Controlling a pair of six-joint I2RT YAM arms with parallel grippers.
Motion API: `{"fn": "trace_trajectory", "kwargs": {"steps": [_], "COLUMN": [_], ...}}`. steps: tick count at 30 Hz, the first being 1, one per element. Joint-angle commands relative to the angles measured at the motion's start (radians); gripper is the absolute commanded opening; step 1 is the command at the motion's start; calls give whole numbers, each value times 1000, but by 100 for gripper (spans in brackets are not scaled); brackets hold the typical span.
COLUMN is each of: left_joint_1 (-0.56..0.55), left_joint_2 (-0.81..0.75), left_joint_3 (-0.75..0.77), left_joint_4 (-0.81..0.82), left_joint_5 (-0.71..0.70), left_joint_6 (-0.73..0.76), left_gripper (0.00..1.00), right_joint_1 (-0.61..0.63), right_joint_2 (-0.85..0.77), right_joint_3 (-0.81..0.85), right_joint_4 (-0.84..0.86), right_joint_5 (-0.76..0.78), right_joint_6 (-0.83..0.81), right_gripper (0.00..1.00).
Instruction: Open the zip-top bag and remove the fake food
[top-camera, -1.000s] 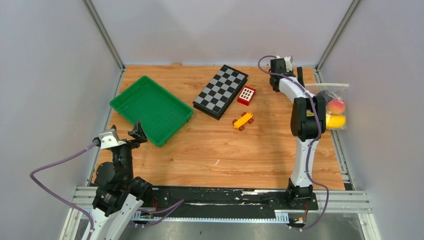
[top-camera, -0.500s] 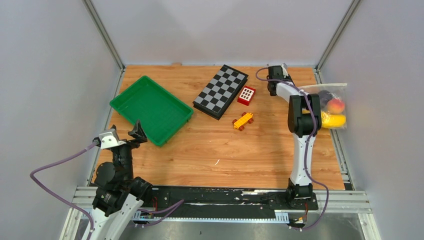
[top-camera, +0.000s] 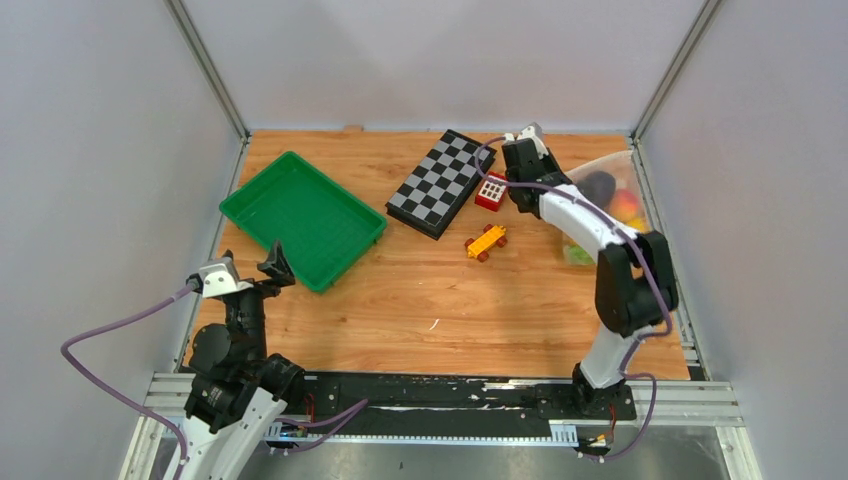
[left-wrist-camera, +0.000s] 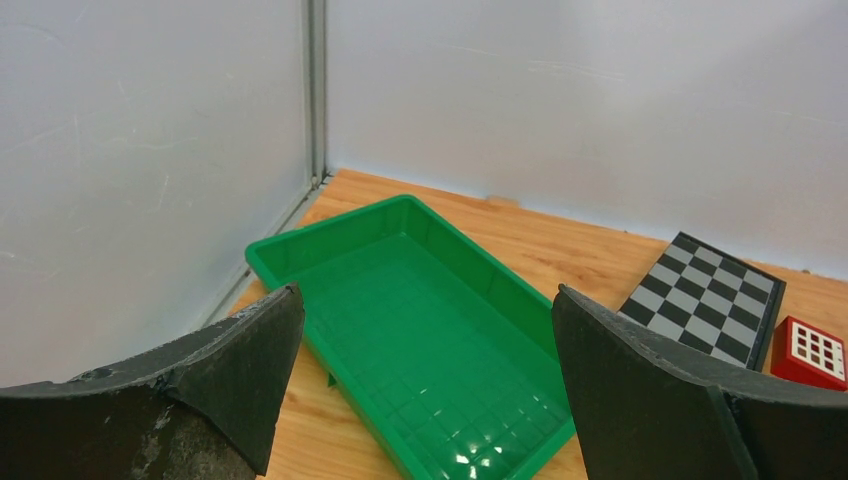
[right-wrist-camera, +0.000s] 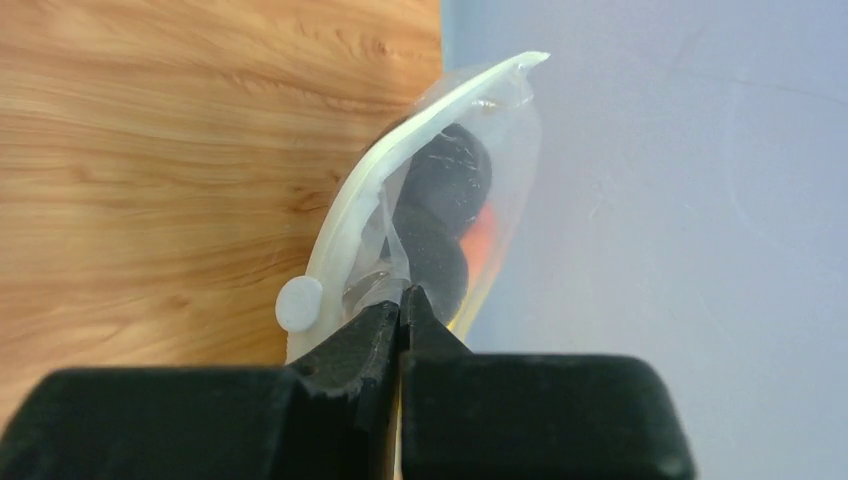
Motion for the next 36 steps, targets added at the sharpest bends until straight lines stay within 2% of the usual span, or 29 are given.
{"fn": "trace_trajectory", "kwargs": {"steps": [1, 7, 11, 13, 15, 19, 22, 24, 26, 29, 36], "left_joint_1": [-4, -5, -3, -5, -5, -3, -3, -4, -3, -4, -3], "left_joint_2": [-72, -44, 75, 140, 206, 261, 273, 286, 303, 332, 416], "left_joint_3": [28, 35, 95, 134, 180, 228, 252, 270, 285, 297, 287], "left_joint_4": [15, 9, -57, -96, -138, -220, -275, -311, -341, -367, -343], "left_joint_5": [21, 44, 97, 128, 147, 152, 172, 184, 204, 248, 398], "left_joint_6": [-2, -13, -73, -105, -130, -183, -209, -236, -268, -323, -402], "left_gripper": [100, 100, 100, 100, 100, 100, 100, 100, 100, 100, 100], "right_joint_1": [90, 238, 372, 445, 513, 643, 677, 678, 677, 669, 574], "right_joint_2": [-202, -464, -591, -642, -687, -749, -766, -761, -743, -697, -629], "right_joint_3": [-78, -162, -163, -155, -147, -165, -187, -213, -255, -317, -387], "right_joint_4": [-45, -17, -19, -36, -60, -57, -25, 5, 48, 125, 356], "right_joint_5": [61, 47, -45, -127, -302, -540, -701, -751, -736, -623, -438], "right_joint_6": [99, 59, -33, -58, -62, -49, -52, -86, -142, -217, -392], "right_gripper": [0, 0, 0, 0, 0, 0, 0, 0, 0, 0, 0]}}
